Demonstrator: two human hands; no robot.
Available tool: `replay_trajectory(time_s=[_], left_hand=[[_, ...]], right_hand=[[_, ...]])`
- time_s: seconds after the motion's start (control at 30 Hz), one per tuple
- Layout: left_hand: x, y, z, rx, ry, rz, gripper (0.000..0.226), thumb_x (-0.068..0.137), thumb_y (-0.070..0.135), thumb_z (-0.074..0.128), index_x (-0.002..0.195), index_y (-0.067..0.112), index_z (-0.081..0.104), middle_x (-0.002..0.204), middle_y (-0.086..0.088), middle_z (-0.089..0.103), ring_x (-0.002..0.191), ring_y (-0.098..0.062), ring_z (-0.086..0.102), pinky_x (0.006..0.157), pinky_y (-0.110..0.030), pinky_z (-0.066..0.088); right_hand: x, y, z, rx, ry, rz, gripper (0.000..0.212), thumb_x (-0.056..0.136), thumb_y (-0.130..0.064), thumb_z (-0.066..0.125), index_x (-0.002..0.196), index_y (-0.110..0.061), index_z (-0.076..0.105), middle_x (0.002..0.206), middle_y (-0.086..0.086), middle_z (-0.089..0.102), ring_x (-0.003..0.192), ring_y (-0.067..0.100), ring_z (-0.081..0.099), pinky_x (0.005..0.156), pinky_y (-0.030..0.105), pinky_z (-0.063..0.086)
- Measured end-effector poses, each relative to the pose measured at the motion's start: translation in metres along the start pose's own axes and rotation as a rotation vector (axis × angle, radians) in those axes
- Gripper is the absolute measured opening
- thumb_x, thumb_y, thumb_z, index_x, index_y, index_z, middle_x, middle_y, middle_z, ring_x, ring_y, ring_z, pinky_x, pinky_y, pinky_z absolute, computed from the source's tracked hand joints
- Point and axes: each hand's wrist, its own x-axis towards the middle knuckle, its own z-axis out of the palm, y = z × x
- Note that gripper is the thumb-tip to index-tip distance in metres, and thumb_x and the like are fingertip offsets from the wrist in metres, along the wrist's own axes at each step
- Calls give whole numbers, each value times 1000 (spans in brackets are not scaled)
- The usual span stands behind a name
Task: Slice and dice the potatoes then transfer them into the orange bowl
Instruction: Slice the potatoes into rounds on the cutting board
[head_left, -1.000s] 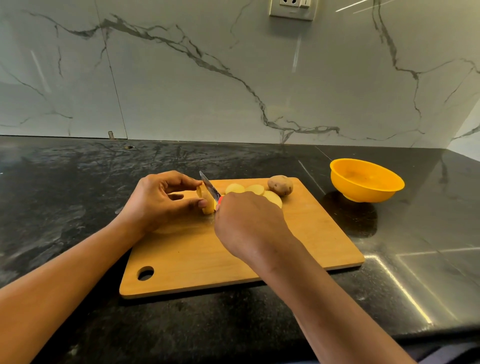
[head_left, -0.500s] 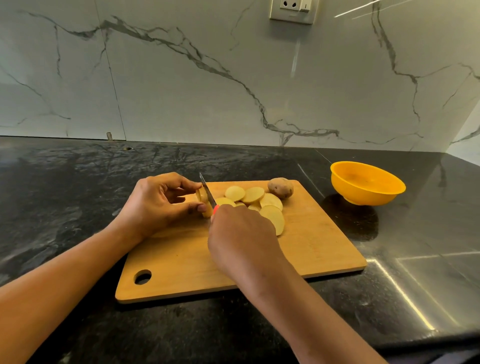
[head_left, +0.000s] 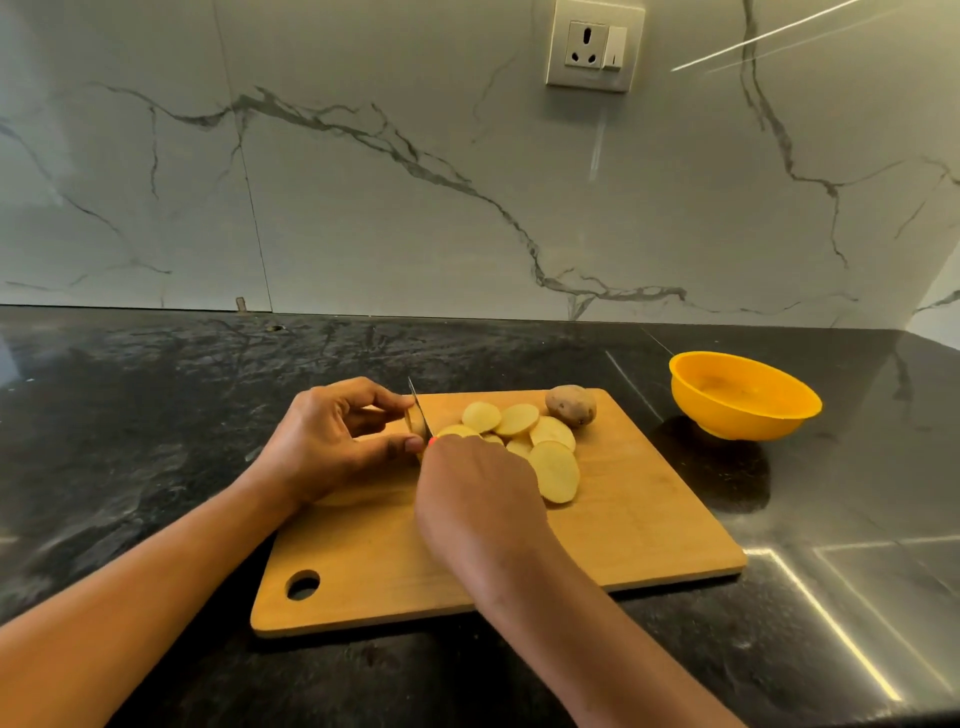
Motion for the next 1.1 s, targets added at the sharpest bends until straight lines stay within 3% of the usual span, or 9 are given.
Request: replay_trajectory(time_s=[0.13,0.3,0.47,0.6,0.77,0.97,1.1], left_hand=[[-1,0,-1,-10,-3,7,55,49,54,70,97,28,68,106,12,66,100,-8,65,78,-13,52],[1,-2,0,9,-2,-12,47,53,44,76,97,30,67,106,14,65,99,-5,63,74,-11,52],[0,1,0,-25,2,-10,54,47,54,71,96,30,67,105,15,65,98,-2,64,74,-8,50],[2,-3,1,5,6,-25,48,51,45,76,96,30,67,106,16,63,96,-5,62,69,-7,51],[1,-2,0,-22,0,-12,56,46,58,71,95,31,68,107,14,65,98,-3,63,71,-8,50],[2,-4,2,-21,1,-19,50,49,48,75,96,31,67,105,14,66,96,-3,64,71,-7,50],[1,-3,2,-20,6,-16,51,48,52,73,95,32,66,106,14,66,97,-2,63,72,-7,50]], right_hand=[[0,-2,3,2,10,-15,33,98,-16,50,131,-11,50,122,11,59,107,26,59,74,32,43],[-10,3,7,-37,-37,-14,30,96,-15,52,125,-8,52,117,11,60,103,27,59,73,33,42],[3,0,-2,-7,-8,-34,34,98,-16,49,133,-12,50,124,11,58,110,27,57,80,33,44],[4,6,6,-28,-88,1,35,96,-15,52,130,-10,50,125,13,57,110,29,57,79,34,44],[11,0,0,-12,-63,-5,37,98,-16,51,135,-12,48,129,12,55,116,29,54,89,36,46],[6,6,8,-34,-95,-4,33,97,-15,49,130,-9,49,125,12,56,111,29,56,76,34,41],[12,3,6,-36,-49,-17,31,99,-18,48,129,-11,52,122,11,58,109,27,56,76,33,40]])
